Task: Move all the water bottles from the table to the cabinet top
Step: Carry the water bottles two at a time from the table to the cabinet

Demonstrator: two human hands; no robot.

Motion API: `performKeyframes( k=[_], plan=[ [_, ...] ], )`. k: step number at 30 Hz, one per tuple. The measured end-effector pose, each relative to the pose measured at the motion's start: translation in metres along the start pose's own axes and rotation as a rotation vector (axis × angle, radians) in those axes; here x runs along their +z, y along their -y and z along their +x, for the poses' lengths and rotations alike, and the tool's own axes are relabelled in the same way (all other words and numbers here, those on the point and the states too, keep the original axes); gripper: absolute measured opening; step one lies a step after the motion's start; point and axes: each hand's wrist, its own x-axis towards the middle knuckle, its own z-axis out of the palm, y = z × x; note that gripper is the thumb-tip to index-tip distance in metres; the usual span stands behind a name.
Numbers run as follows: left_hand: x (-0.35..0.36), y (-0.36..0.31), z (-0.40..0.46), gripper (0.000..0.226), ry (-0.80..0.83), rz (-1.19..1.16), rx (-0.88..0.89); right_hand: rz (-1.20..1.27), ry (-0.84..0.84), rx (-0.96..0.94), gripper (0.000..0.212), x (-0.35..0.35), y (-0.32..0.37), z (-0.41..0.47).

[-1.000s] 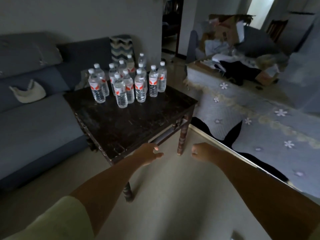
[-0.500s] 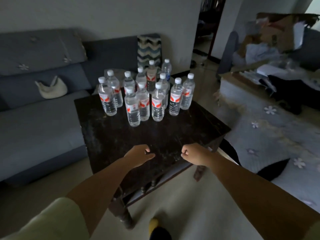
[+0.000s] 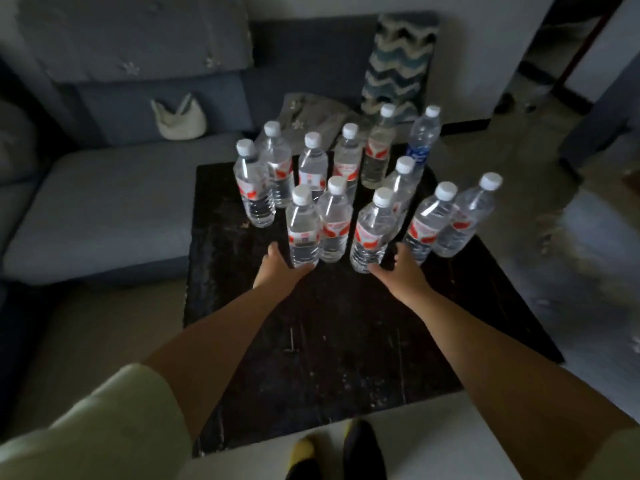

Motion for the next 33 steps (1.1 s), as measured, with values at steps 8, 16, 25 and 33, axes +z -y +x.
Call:
performKeyframes(
  k=[8,16,25,33],
  plan=[
    [0.027,-0.015,0.036,0.102,-0.204,-0.464,0.047,0.33,-0.064,-0.109,0.076,0.028,-0.006,0.054],
    [0.047,-0.025,0.041,0.074,-0.395,-0.487,0.034,0.345,-0.093,-0.122,0.071,0.038,-0.011,0.07],
    [0.032,-0.018,0.016,0.062,-0.229,-0.399,0.02,0.331,0.072,-0.024,0.066,0.021,-0.019,0.061],
    [0.026,-0.007,-0.021,0.06,0.141,-0.176,0.102,0.457,0.12,0.141,0.034,-0.002,-0.04,-0.012]
  ],
)
